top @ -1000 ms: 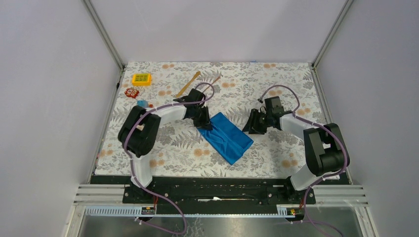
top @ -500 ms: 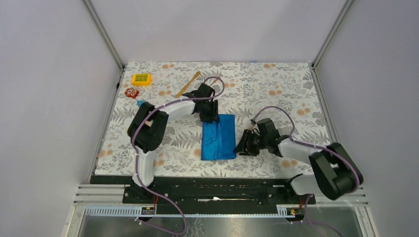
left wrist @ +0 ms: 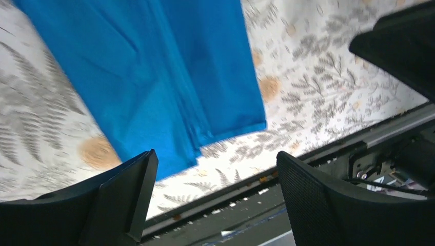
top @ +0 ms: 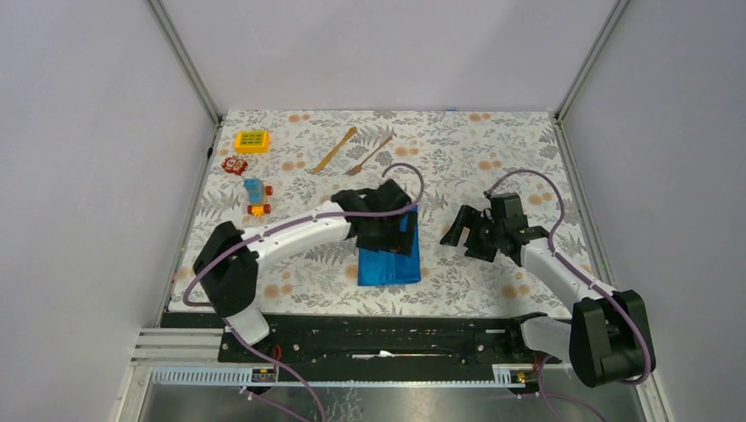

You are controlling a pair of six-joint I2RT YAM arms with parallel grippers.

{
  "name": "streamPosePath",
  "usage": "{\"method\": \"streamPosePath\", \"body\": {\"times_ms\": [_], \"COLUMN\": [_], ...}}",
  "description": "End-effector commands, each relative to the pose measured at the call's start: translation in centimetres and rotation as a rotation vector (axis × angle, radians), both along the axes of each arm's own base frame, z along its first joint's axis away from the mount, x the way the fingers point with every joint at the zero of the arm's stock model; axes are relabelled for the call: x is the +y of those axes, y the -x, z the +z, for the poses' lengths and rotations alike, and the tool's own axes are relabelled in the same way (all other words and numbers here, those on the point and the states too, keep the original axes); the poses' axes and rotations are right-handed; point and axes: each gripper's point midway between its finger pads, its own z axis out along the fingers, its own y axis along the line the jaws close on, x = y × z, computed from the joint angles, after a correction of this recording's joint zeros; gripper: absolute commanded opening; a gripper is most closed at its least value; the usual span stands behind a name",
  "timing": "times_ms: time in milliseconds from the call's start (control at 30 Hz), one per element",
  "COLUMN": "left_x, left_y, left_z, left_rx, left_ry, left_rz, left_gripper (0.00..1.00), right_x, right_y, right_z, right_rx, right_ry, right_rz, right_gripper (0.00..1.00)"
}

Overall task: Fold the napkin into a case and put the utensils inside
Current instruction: Pick up the 2/3-rectangle-folded napkin at the center of the board.

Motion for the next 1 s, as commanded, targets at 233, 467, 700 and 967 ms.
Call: {"method": "streamPosePath", "body": {"times_ms": [233,467,700,967], "left_x": [-5.9,-7.9,-7.6,-6.2], "left_y": [3.6,3.7,4.3,4.9], "left_z": [-4.0,-6.5,-8.9,-10.5], "left_rx": [-0.022,-0.017,0.008,0.029], "left_ry": [-0.291,-0.349,-0.423,-0.475], "left_rz": [0.093,0.088,0.090,0.096], "left_gripper": [0.78,0.66,0.55,0.35], "right_x": [-3.9,-4.0,-3.3,-1.2], "right_y": [0.7,1.1,1.4,1.3], "right_z": [-2.3,-2.4,-2.5,-1.5], "right_rx": [0.118,0.097,0.099,0.069], "right_ry": [0.158,0.161,0.129,0.036], "right_rz": [-0.151,-0.119,-0.071,0.037], "right_gripper": [0.95,0.95,0.95,0.99]}}
